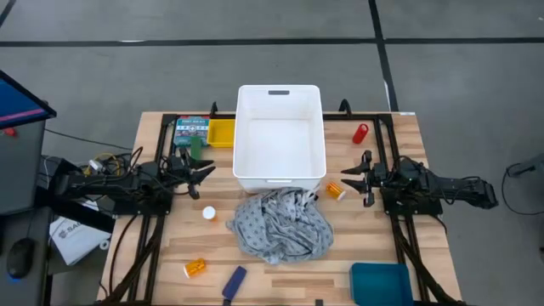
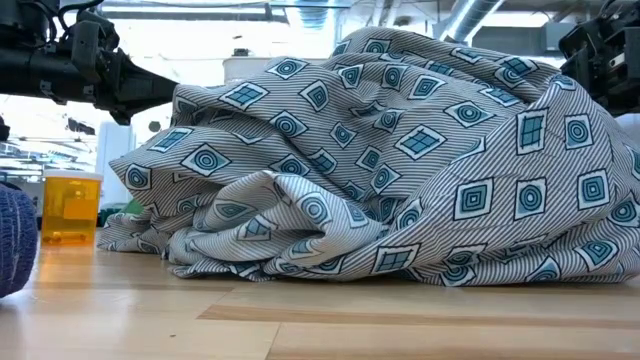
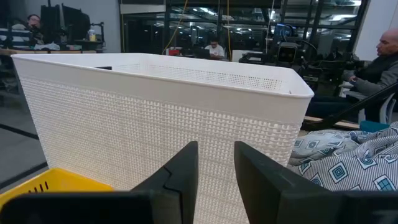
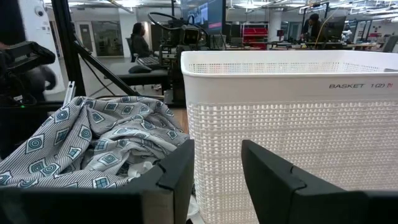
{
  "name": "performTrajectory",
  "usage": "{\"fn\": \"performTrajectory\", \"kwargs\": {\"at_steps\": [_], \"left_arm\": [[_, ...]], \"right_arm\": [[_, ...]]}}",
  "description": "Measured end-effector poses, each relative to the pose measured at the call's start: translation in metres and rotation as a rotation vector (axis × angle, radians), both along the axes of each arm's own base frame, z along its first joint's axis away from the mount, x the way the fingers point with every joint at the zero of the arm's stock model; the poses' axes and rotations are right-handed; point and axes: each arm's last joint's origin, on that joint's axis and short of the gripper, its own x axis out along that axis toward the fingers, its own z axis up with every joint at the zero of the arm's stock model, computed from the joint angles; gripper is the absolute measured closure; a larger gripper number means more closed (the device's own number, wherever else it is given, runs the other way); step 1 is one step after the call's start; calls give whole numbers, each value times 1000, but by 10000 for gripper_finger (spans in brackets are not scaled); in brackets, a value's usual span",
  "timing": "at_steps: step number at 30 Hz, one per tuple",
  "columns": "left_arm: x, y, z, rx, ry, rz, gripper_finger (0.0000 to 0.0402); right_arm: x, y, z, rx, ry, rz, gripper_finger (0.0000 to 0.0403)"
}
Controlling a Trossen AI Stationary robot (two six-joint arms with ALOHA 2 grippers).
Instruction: Pick & place medical supplies in basket/bin
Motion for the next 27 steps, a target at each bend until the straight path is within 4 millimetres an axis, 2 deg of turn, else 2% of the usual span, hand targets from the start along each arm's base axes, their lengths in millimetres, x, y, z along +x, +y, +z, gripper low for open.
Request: {"fn": "performTrajectory", "kwargs": {"at_steps": [22, 27], "left_arm": [[0, 0, 0, 1, 0, 0, 306], [-1, 2, 7, 39, -53, 44, 306]], "right_arm": [[0, 0, 0, 0, 0, 0, 273], [0, 0, 0, 0, 0, 0, 273]]}}
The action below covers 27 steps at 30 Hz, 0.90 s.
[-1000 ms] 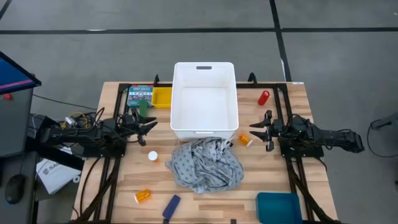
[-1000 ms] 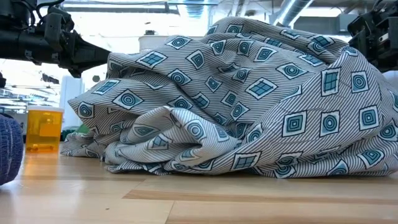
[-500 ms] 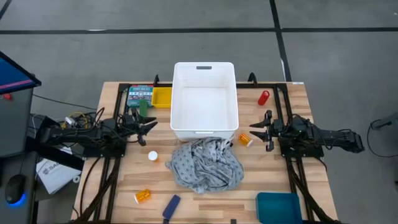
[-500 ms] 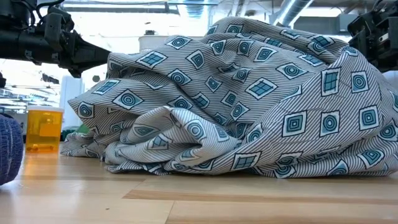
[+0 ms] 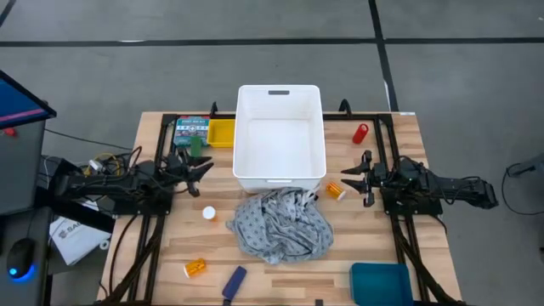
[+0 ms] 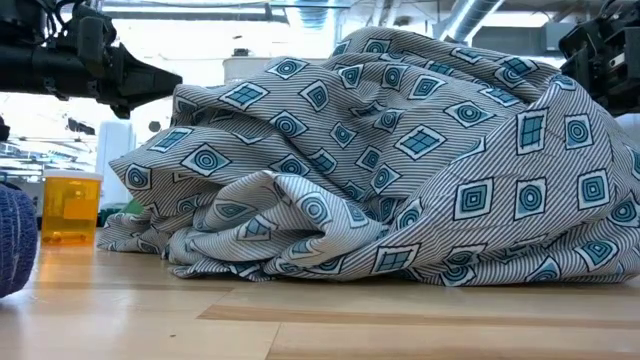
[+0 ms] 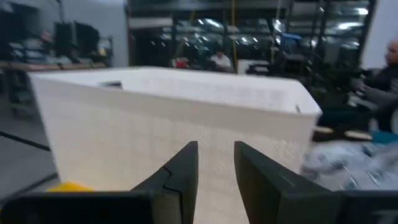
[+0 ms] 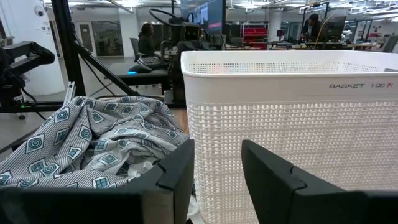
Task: Pick & place medical supplies in basket/bin
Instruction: Put the green bandage into the blue bin
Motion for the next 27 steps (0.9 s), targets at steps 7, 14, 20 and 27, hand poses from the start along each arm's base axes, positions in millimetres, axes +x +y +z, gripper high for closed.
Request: {"fn": "performTrajectory", "kwargs": {"at_steps": [7, 14, 20, 27], "left_arm": [[-3, 4, 8, -387, -283, 88, 306], [-6, 5, 16, -552, -474, 69, 306], [-3, 2, 14, -794, -541, -71, 306], [-3, 5, 14, -740, -559, 57, 306]], "right_arm": [[0, 0, 0, 0, 0, 0, 273], [0, 0, 0, 0, 0, 1, 273], [0, -3, 1, -140, 9, -60, 273], [-1, -4, 9, 134, -106, -66, 273]]}}
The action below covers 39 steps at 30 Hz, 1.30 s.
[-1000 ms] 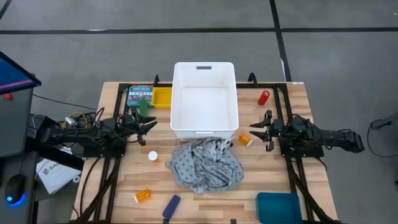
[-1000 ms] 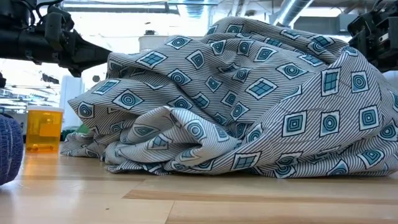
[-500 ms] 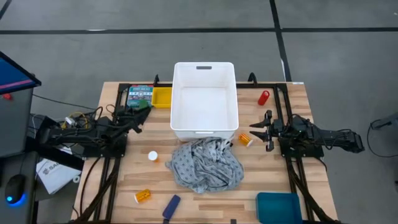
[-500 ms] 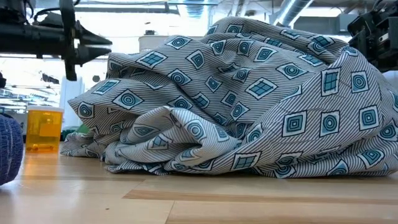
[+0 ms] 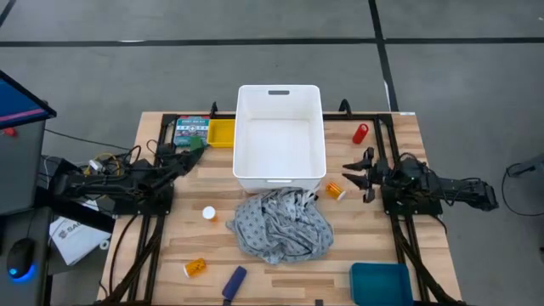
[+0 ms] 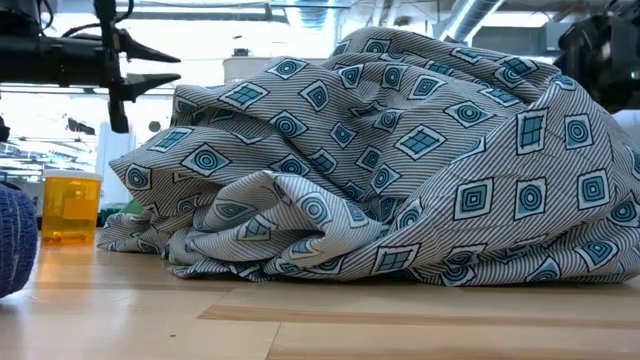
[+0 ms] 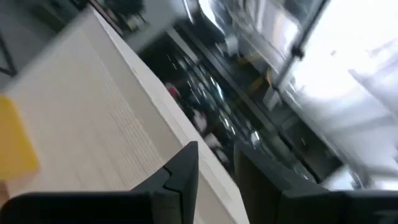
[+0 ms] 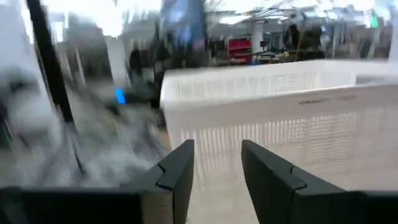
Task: Pick & place medical supplies in basket/bin
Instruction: Put the green bandage into the blue bin
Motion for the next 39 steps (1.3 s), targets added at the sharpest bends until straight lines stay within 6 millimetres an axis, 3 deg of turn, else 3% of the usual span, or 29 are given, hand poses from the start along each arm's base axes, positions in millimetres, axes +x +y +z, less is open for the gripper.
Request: {"fn": "performTrajectory", "kwargs": {"at_steps": [3, 6, 16, 22, 26, 29, 31, 34, 37, 39], "left_arm": [[0, 1, 0, -20, -15, 32, 306], [0, 2, 0, -39, -14, 67, 306], [2, 4, -5, -38, 54, 163, 304], [6, 4, -1, -9, 50, 188, 260], [6, 4, 41, 159, -12, 259, 205], [7, 4, 82, 353, 83, 366, 161], [9, 6, 111, 455, 220, 472, 136], [11, 9, 149, 522, 585, 628, 107], [14, 11, 171, 494, 956, 709, 92], [14, 10, 182, 436, 1040, 740, 86]], "right_arm": [[-1, -2, 5, 327, -123, -39, 273], [-2, -5, 7, 527, -208, -106, 273], [-3, -7, 6, 793, -306, -147, 273], [-3, -7, 10, 866, -349, -98, 273], [-7, -6, 24, 818, -473, -18, 273], [-11, -5, 33, 741, -522, -10, 272], [-13, -5, 41, 695, -535, -19, 272], [-16, -5, 47, 672, -557, -41, 268], [-16, -5, 48, 673, -558, -42, 262], [-16, -5, 47, 681, -550, -43, 258]]}}
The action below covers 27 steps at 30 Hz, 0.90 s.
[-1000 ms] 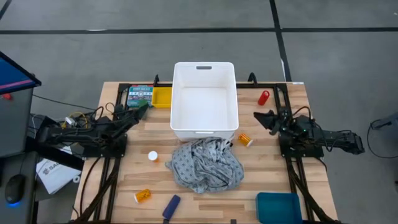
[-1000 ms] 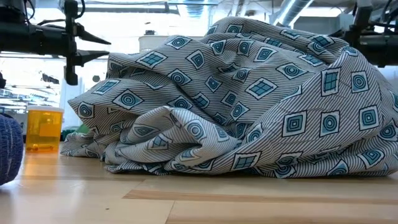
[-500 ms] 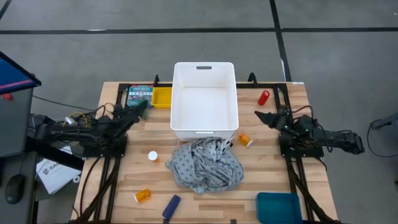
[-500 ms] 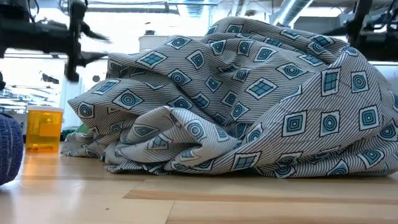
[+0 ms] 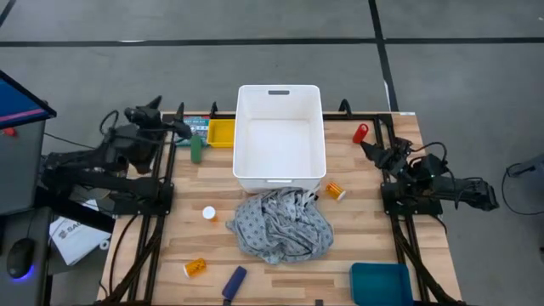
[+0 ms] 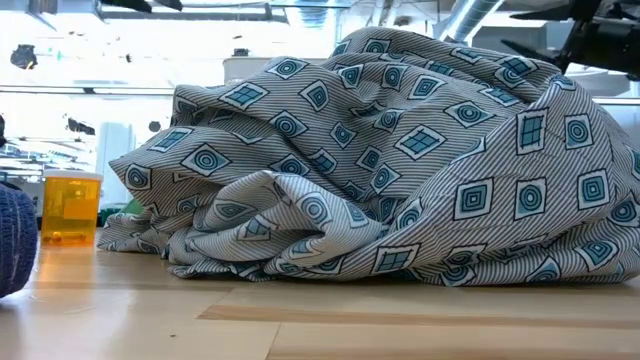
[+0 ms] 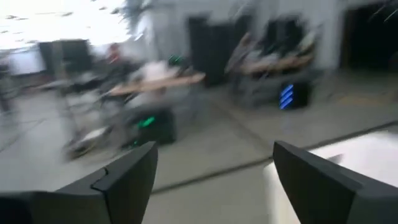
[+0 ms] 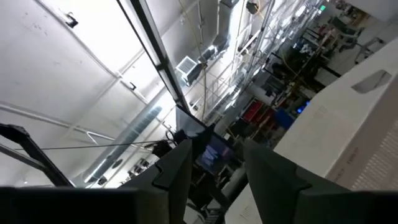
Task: Pick & place medical supplies in basket/bin
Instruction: Put the green bandage into the blue bin
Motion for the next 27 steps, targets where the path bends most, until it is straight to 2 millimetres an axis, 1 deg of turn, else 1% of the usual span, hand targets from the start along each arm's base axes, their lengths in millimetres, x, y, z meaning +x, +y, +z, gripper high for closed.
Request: {"fn": "performTrajectory", "kwargs": {"at_steps": [3, 5, 6, 8, 10, 13, 15, 17, 20, 22, 25, 27], "left_arm": [[0, -2, 7, -59, -22, 8, 84], [3, -2, 5, -101, -9, -13, 84], [6, -2, 1, -134, 7, -28, 85], [10, 0, -13, -228, 44, -45, 84], [11, 3, -30, -377, 71, -29, 84], [8, 6, -55, -644, 139, 92, 85], [10, 5, -71, -745, 203, 169, 84], [14, 4, -86, -803, 178, 218, 84], [22, 3, -107, -868, 39, 269, 84], [26, 5, -121, -879, -26, 286, 84], [30, 9, -143, -871, -50, 314, 84], [30, 15, -155, -864, -16, 341, 84]], "right_arm": [[0, 1, 0, 2, 2, 13, 253], [0, 1, 0, 1, 3, 20, 250], [0, 2, 0, 2, 2, 22, 249], [0, 2, 0, 4, 1, 24, 248], [0, 2, 0, 12, -4, 29, 247], [0, 2, 1, 13, -17, 30, 247], [-1, 2, 3, 12, -29, 29, 247], [-1, 2, 3, 11, -38, 29, 247], [-2, 2, 5, 10, -57, 26, 247], [-3, 2, 7, 7, -77, 27, 247], [-4, 2, 8, 9, -96, 21, 248], [-5, 1, 9, 11, -112, 13, 248]]}}
